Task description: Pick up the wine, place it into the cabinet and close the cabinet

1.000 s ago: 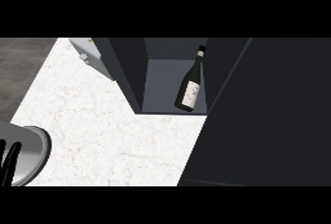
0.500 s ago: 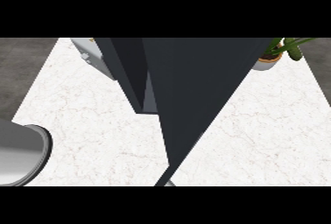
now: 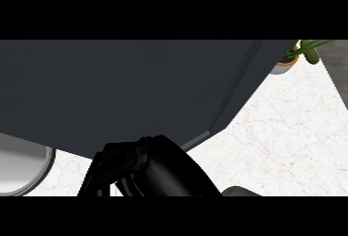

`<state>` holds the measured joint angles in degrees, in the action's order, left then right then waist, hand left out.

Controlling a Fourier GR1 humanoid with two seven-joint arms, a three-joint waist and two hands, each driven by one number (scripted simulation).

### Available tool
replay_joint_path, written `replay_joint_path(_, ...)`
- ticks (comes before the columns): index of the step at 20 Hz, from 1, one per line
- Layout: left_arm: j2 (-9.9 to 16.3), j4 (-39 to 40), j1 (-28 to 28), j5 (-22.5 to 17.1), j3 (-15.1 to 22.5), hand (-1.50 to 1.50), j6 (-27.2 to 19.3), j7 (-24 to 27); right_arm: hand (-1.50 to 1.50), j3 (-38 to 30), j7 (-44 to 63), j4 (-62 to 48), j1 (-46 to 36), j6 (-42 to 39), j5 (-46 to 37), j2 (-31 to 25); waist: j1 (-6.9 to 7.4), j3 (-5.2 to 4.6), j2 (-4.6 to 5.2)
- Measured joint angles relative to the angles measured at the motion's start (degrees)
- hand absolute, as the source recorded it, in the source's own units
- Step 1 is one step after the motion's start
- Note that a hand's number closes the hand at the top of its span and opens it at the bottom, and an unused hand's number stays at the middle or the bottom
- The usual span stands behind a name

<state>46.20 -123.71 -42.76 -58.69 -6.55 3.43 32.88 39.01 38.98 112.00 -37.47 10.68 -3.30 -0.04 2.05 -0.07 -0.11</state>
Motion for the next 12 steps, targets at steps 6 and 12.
replay_joint_path(6, -0.87, -0.60, -0.83, -0.95, -3.26, -1.50, 2.52, -3.14, 1.50, -6.65, -4.83, -13.34, -9.52, 0.65, 3.28, 0.04, -0.22, 0.03, 0.17)
replay_joint_path(12, -2.67, -1.59, 0.80, 0.42, -3.19, -1.50, 2.26, -7.13, 1.50, -13.54, -10.57, -23.18, -13.63, -3.09, 3.11, -0.48, -0.89, 0.05, 0.21)
